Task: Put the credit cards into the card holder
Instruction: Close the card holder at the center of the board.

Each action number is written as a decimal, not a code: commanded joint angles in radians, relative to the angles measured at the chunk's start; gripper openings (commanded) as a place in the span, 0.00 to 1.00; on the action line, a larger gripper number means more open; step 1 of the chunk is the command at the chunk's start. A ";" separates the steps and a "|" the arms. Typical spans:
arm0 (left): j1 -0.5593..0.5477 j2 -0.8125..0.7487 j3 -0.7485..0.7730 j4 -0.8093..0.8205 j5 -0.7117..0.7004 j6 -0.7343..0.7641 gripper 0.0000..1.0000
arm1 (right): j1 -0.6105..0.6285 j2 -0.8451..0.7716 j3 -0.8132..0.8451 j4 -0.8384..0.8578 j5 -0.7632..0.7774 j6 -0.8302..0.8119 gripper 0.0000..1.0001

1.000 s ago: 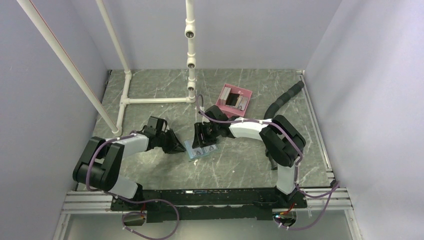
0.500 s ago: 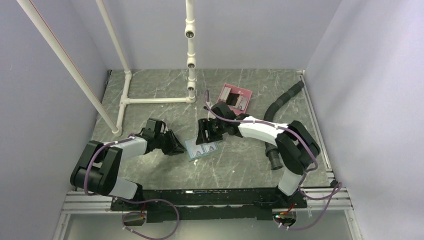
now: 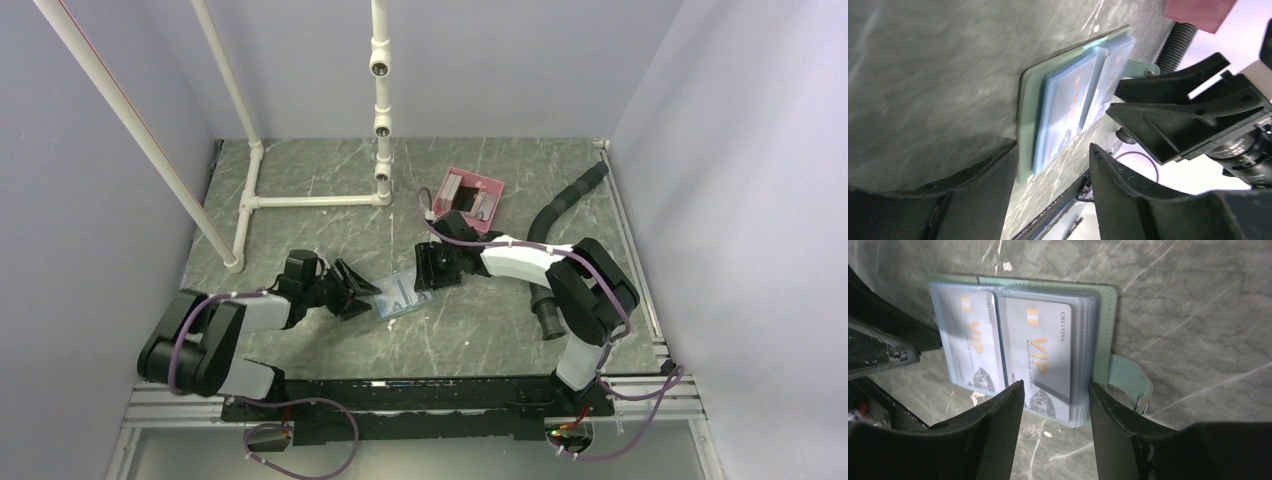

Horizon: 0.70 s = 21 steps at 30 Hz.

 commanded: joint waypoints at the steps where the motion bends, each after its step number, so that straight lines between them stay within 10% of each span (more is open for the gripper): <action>1: 0.000 0.189 -0.072 0.279 0.004 -0.072 0.63 | 0.002 0.030 -0.052 0.089 -0.034 0.049 0.52; 7: -0.044 0.327 -0.114 0.832 0.042 -0.178 0.61 | 0.003 0.045 -0.133 0.275 -0.192 0.156 0.51; 21: -0.263 -0.040 0.209 0.055 -0.188 0.153 0.65 | -0.024 -0.044 -0.118 0.179 -0.172 0.168 0.54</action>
